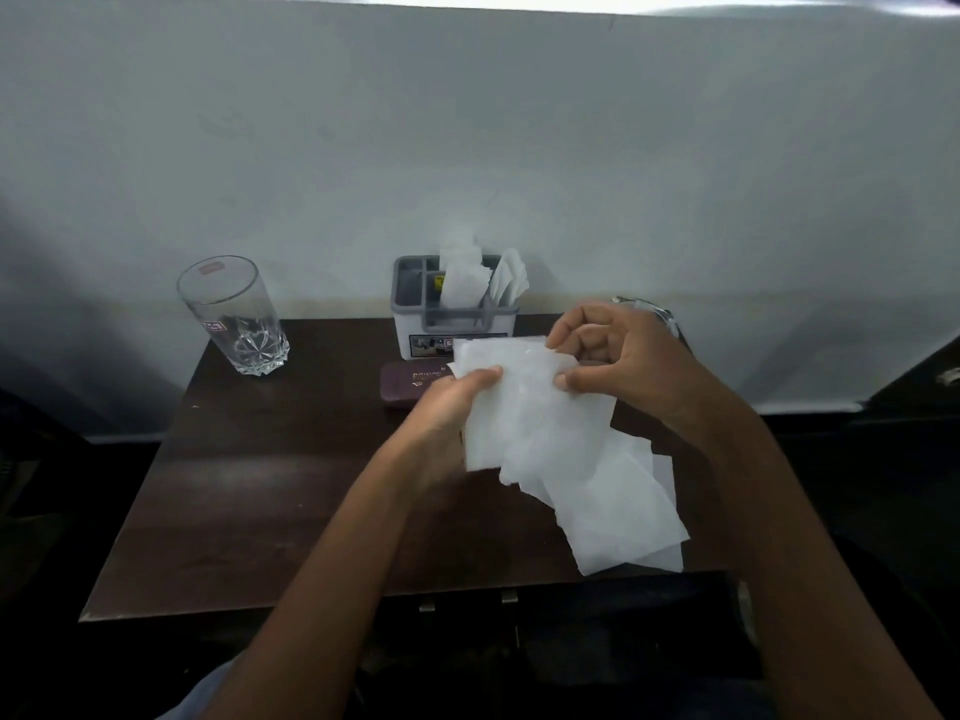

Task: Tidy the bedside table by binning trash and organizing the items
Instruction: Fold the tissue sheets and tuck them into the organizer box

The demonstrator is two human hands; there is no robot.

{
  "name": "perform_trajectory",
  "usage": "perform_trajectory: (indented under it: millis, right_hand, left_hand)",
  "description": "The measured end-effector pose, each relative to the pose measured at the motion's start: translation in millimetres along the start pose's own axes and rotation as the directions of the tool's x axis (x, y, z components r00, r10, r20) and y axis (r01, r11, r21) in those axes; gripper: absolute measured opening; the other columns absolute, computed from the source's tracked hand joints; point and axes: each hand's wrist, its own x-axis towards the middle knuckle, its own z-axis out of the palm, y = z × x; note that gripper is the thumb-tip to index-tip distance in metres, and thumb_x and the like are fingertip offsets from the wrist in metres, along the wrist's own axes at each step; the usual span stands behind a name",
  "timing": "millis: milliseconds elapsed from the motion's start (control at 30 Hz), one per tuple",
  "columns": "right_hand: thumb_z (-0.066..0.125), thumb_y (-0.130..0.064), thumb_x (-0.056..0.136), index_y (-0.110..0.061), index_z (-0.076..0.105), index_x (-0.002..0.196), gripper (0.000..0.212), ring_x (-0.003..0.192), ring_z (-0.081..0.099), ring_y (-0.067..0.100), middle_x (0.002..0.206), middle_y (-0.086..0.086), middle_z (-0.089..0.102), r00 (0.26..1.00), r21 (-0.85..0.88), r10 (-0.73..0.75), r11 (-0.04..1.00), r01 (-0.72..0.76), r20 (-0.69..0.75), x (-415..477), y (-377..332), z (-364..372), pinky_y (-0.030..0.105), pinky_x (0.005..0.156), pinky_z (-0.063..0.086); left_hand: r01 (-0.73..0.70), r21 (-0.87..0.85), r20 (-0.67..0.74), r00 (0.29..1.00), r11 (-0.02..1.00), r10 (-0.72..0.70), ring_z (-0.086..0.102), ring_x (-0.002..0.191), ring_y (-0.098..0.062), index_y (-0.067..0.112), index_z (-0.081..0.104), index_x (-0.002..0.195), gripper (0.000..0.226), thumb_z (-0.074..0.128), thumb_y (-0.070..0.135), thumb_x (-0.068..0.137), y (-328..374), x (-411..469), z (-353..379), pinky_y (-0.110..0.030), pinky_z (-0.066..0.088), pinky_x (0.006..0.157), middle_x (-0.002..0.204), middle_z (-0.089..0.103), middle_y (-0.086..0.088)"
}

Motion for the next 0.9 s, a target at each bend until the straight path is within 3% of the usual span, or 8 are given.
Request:
perform_trajectory:
  millis: [100, 233, 433, 500, 667, 733, 800, 900]
  right_hand:
    - [0.068, 0.008, 0.074, -0.009, 0.061, 0.091, 0.025, 0.073, 0.061, 0.022, 0.083, 0.023, 0.065, 0.999, -0.035, -0.024, 0.999, 0.023, -0.021, 1, -4, 2, 0.037, 0.074, 0.055]
    - [0.067, 0.007, 0.074, -0.008, 0.061, 0.100, 0.031, 0.069, 0.059, 0.018, 0.076, 0.014, 0.064, 0.998, -0.089, -0.034, 0.996, 0.029, -0.060, 5, 0, 8, 0.026, 0.067, 0.052]
    - [0.065, 0.006, 0.073, -0.019, 0.059, 0.098, 0.037, 0.068, 0.056, 0.019, 0.078, 0.017, 0.065, 0.992, -0.111, -0.053, 0.993, 0.040, -0.113, 9, 9, 17, 0.037, 0.072, 0.052]
    - [0.065, 0.005, 0.073, -0.019, 0.060, 0.101, 0.037, 0.069, 0.058, 0.020, 0.080, 0.018, 0.067, 0.991, -0.134, -0.062, 0.990, 0.046, -0.115, 10, 11, 19, 0.037, 0.071, 0.053]
    - [0.065, 0.006, 0.073, -0.015, 0.062, 0.101, 0.036, 0.068, 0.060, 0.016, 0.078, 0.009, 0.067, 0.997, -0.155, -0.057, 0.987, 0.048, -0.056, 10, 13, 18, 0.031, 0.068, 0.052]
    - [0.067, 0.005, 0.074, -0.017, 0.061, 0.100, 0.035, 0.068, 0.059, 0.013, 0.079, 0.002, 0.066, 0.998, -0.133, -0.043, 0.990, 0.038, -0.036, 11, 13, 16, 0.023, 0.066, 0.051]
    - [0.070, -0.002, 0.077, -0.023, 0.058, 0.105, 0.038, 0.070, 0.061, 0.008, 0.088, -0.003, 0.066, 1.000, -0.105, 0.006, 0.994, -0.008, -0.015, 10, 14, 11, 0.014, 0.064, 0.051]
    - [0.072, -0.012, 0.078, -0.033, 0.046, 0.121, 0.055, 0.086, 0.066, 0.009, 0.107, -0.001, 0.067, 0.984, -0.081, 0.155, 0.986, -0.147, 0.094, 7, 19, -1, 0.019, 0.072, 0.056]
  left_hand:
    - [0.064, 0.052, 0.149, 0.986, 0.997, -0.071, 0.066, 0.091, -0.026, 0.004, 0.059, 0.119, 0.034, 0.052, 0.023, 0.092, -2, -2, 4, -0.039, 0.054, 0.079, 0.108, 0.068, -0.013]
    - [0.104, 0.034, 0.229, 0.967, 0.994, -0.109, 0.068, 0.083, -0.022, 0.013, 0.065, 0.110, 0.040, 0.042, 0.043, 0.095, -2, -2, 6, -0.037, 0.053, 0.076, 0.095, 0.072, -0.008]
    - [0.172, -0.016, 0.336, 0.929, 0.985, -0.157, 0.071, 0.084, -0.023, 0.011, 0.073, 0.098, 0.066, 0.035, 0.064, 0.088, 0, -2, 5, -0.037, 0.051, 0.084, 0.097, 0.073, -0.011]
    - [0.168, 0.012, 0.367, 0.916, 0.986, -0.161, 0.070, 0.083, -0.025, 0.009, 0.074, 0.095, 0.056, 0.044, 0.056, 0.086, 1, -4, 3, -0.038, 0.051, 0.082, 0.095, 0.072, -0.011]
    - [0.079, 0.193, 0.407, 0.901, 0.978, -0.153, 0.070, 0.081, -0.020, 0.010, 0.065, 0.103, 0.022, 0.056, 0.011, 0.083, -2, -8, 3, -0.034, 0.058, 0.071, 0.093, 0.072, -0.007]
    - [0.034, 0.257, 0.400, 0.906, 0.966, -0.138, 0.071, 0.079, -0.019, 0.009, 0.065, 0.102, 0.019, 0.055, 0.003, 0.086, -4, -8, 4, -0.031, 0.058, 0.066, 0.089, 0.073, -0.006]
    - [0.004, 0.287, 0.408, 0.904, 0.958, -0.127, 0.070, 0.082, -0.020, 0.009, 0.065, 0.101, 0.020, 0.055, 0.000, 0.086, -6, -6, 3, -0.032, 0.058, 0.072, 0.090, 0.073, -0.006]
    - [-0.036, 0.346, 0.417, 0.901, 0.938, -0.119, 0.068, 0.086, -0.020, 0.013, 0.065, 0.101, 0.023, 0.056, -0.002, 0.085, -7, -7, 3, -0.034, 0.055, 0.077, 0.094, 0.071, -0.005]
